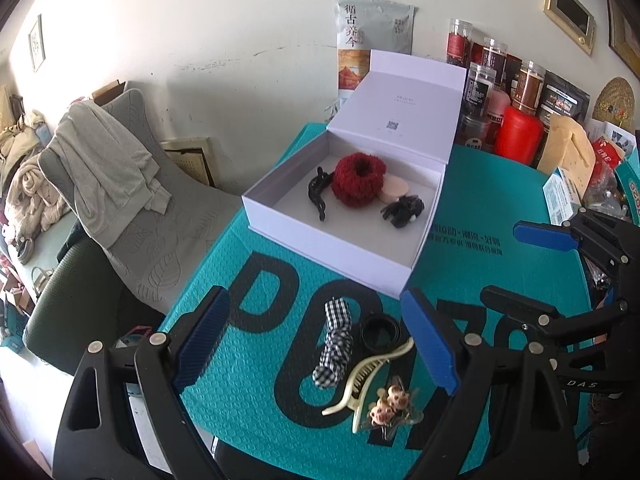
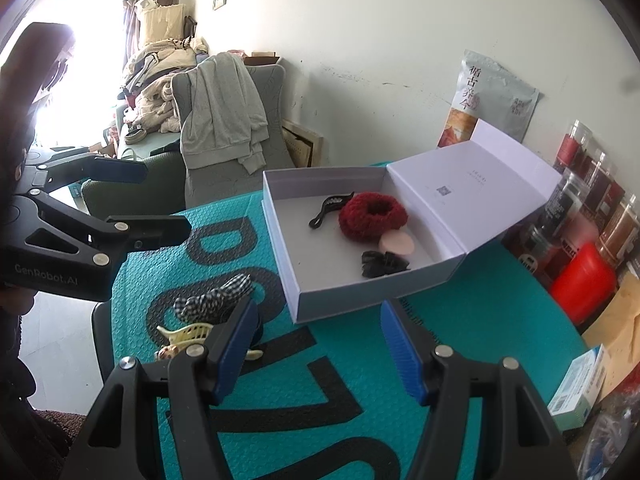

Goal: Organize objects
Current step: 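Raise both tools out of the box and back toward the mat, then grasp the bear-head clip with the right tool while left tool approaches cream claw clip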

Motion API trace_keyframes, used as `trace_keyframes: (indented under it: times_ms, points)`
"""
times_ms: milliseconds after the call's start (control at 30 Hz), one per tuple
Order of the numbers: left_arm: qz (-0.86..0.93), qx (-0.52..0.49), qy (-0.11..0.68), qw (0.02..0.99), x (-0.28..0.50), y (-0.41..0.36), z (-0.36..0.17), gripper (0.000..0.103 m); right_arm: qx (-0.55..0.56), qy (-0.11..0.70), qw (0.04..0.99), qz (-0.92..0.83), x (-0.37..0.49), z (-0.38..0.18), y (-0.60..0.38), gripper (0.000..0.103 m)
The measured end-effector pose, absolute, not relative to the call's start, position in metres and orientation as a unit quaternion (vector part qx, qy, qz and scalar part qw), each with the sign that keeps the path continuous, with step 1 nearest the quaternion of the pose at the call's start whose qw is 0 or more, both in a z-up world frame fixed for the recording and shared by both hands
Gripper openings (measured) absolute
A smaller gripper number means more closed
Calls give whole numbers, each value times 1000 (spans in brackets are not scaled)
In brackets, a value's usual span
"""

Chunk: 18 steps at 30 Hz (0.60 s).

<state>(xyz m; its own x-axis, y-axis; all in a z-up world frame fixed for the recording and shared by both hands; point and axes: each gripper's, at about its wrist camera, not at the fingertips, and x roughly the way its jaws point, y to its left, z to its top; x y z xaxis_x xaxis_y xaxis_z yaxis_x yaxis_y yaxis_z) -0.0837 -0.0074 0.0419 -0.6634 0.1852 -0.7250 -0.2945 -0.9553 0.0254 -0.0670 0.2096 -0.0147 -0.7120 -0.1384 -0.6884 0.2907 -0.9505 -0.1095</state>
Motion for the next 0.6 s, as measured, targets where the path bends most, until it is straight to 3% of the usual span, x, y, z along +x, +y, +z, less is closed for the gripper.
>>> trace_keyframes:
  times_ms: [600]
  points:
    - [896, -418, 70, 133, -55, -25, -21, 87, 414, 78, 164, -892, -47, -75, 188, 65]
